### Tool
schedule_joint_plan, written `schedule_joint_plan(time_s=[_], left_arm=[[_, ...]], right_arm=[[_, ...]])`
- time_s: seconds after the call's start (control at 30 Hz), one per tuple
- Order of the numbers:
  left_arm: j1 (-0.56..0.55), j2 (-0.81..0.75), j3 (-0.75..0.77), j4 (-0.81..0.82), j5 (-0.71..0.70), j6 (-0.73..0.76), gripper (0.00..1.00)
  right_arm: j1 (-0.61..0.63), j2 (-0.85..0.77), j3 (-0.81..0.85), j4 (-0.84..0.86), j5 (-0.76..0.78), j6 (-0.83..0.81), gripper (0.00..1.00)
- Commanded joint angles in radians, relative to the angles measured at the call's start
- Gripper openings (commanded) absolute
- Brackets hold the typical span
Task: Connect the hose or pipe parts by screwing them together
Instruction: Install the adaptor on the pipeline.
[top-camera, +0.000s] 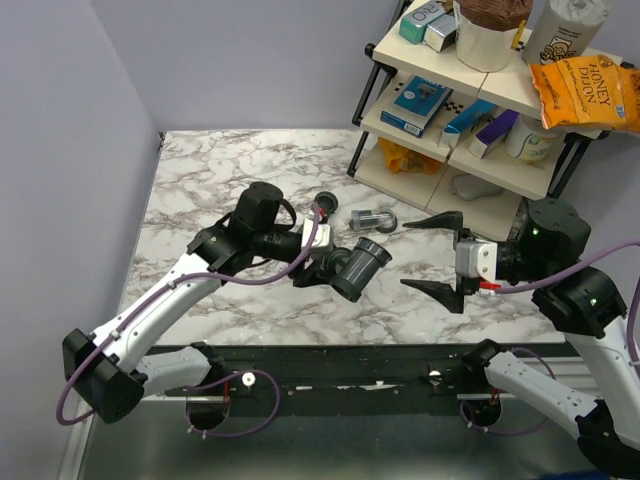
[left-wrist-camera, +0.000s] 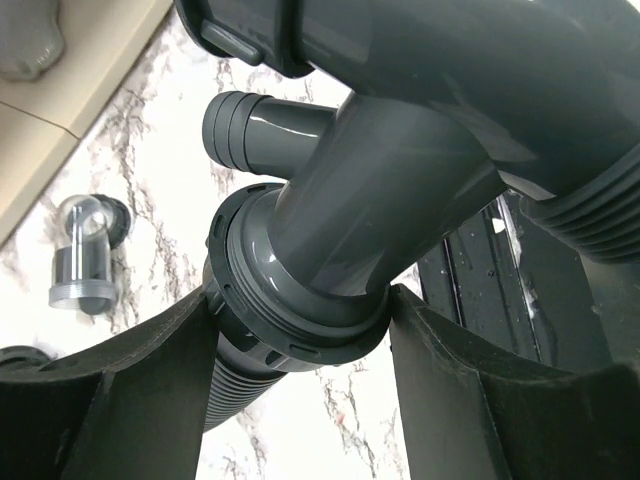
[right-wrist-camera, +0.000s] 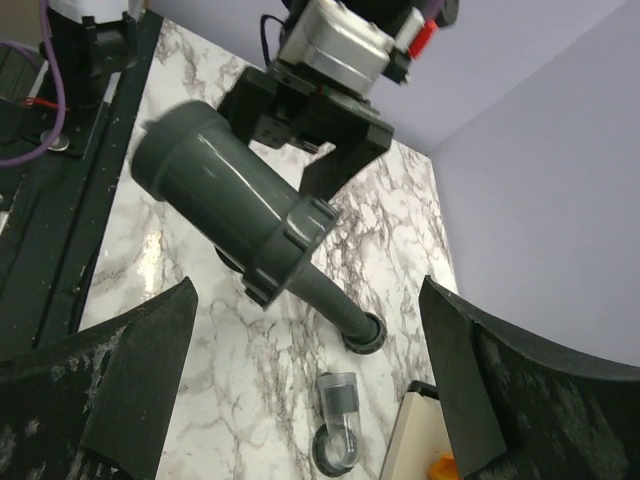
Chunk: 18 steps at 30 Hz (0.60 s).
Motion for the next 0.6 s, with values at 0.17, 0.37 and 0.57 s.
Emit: schedule_joint_plan(time_s=[0.17,0.37,0.57], left_arm=[[0.0,0.19,0.176,-0.2,-0.009,0.069,0.0],[-0.006,0.222,0.207,-0.228,-0.009,0.082,0.0],[-0.014,0.236,0.233,-0.26,-0.012,0.101,0.0]], right_arm=[[0.052,0.058,0.036,-0.071,-0.062,-0.085,1.0],[0.161,0.149,0.021,-0.117,0.065,-0.148,1.0],[0.219,0.204,0.005,-0.149,0.153,-0.185,0.99]])
